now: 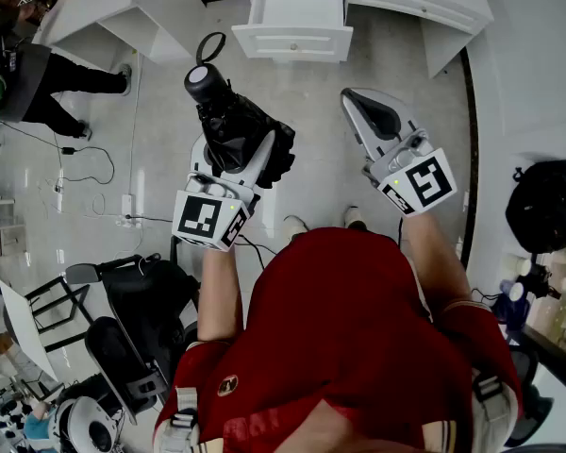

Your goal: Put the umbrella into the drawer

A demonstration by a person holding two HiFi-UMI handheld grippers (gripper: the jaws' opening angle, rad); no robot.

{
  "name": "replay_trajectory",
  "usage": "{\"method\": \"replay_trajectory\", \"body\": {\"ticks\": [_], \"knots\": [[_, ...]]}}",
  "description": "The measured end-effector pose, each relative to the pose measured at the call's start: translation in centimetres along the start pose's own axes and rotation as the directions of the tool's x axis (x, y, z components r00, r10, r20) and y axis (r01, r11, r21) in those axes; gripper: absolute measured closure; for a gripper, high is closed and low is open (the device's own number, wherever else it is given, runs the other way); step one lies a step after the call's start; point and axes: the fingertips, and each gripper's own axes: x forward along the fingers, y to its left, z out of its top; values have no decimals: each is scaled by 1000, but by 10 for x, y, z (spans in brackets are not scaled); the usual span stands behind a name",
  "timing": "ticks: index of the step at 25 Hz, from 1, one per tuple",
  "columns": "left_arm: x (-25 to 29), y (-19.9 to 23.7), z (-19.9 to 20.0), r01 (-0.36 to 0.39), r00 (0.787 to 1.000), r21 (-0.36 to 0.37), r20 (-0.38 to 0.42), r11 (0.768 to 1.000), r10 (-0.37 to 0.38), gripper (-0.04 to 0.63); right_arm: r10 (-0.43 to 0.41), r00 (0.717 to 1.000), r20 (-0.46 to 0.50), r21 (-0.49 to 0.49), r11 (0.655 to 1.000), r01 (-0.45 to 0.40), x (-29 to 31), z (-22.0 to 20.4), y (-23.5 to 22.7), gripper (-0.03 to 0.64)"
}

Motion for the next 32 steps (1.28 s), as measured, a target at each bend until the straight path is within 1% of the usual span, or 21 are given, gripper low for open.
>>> {"method": "replay_trajectory", "body": {"ticks": [5,8,11,15,19,26,29,32], "knots": [[-2,2,0,17,1000,19,-7,1000,-16,328,8,1000,21,33,999,-8,4,0,8,618],[-10,11,-3,21,1000,18,3,1000,-21,328,-11,1000,23,41,999,10,10,-3,17,618],[-31,25,-6,28,999,14,16,1000,-28,328,-32,999,16,30,999,31,19,-3,37,618],[-65,52,-7,36,999,35,19,999,-36,328,-65,998,12,25,998,64,38,2,66,618],[-73,70,-8,30,999,30,25,999,-30,328,-80,997,2,7,997,80,45,4,73,618],[-59,81,-6,33,999,44,32,998,-35,328,-97,995,14,-12,995,97,48,5,57,618],[-44,82,-6,31,999,54,24,998,-32,328,-98,995,26,-10,995,98,49,2,40,618],[-19,91,-2,29,999,62,12,998,-30,328,-107,994,36,-4,994,108,57,-1,10,618]]}}
